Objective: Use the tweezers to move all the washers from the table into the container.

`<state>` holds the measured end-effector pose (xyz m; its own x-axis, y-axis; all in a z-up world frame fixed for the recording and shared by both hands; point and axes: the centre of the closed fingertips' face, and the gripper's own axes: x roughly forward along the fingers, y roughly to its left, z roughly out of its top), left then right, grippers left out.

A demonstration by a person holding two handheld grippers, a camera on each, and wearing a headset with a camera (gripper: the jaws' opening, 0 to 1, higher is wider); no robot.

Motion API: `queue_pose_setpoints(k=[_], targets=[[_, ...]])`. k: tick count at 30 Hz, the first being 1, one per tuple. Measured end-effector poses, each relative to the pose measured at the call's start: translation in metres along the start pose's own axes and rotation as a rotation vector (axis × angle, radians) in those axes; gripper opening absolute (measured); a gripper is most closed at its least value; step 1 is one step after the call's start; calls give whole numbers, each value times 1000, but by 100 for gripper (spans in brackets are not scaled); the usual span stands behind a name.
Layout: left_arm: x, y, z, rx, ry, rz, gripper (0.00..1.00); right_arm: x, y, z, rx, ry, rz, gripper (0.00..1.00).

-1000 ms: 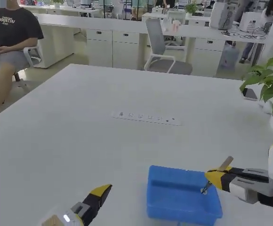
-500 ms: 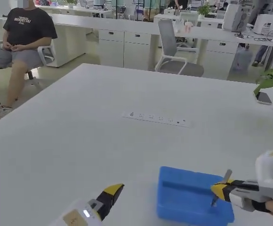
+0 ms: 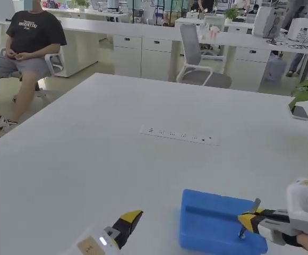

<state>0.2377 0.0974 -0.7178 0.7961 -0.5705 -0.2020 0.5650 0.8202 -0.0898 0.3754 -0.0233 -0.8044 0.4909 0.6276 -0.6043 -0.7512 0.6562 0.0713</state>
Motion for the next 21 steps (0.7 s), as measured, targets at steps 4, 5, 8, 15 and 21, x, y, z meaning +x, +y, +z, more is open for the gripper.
queue_pose_setpoints(k=[4,5,8,15,21], targets=[[0,0,0,-2,2,2,94,-3,0,4,1,-15,-3,4],[0,0,0,-3,2,2,94,-5,0,7,-1,-24,-5,4],[0,-1,0,-7,3,1,93,-12,5,17,-3,-51,-2,4],[0,-3,-1,-5,11,-5,93,-29,29,30,-22,-91,39,4],[1,-3,-3,-7,18,-10,92,-40,48,35,-25,-125,76,4]])
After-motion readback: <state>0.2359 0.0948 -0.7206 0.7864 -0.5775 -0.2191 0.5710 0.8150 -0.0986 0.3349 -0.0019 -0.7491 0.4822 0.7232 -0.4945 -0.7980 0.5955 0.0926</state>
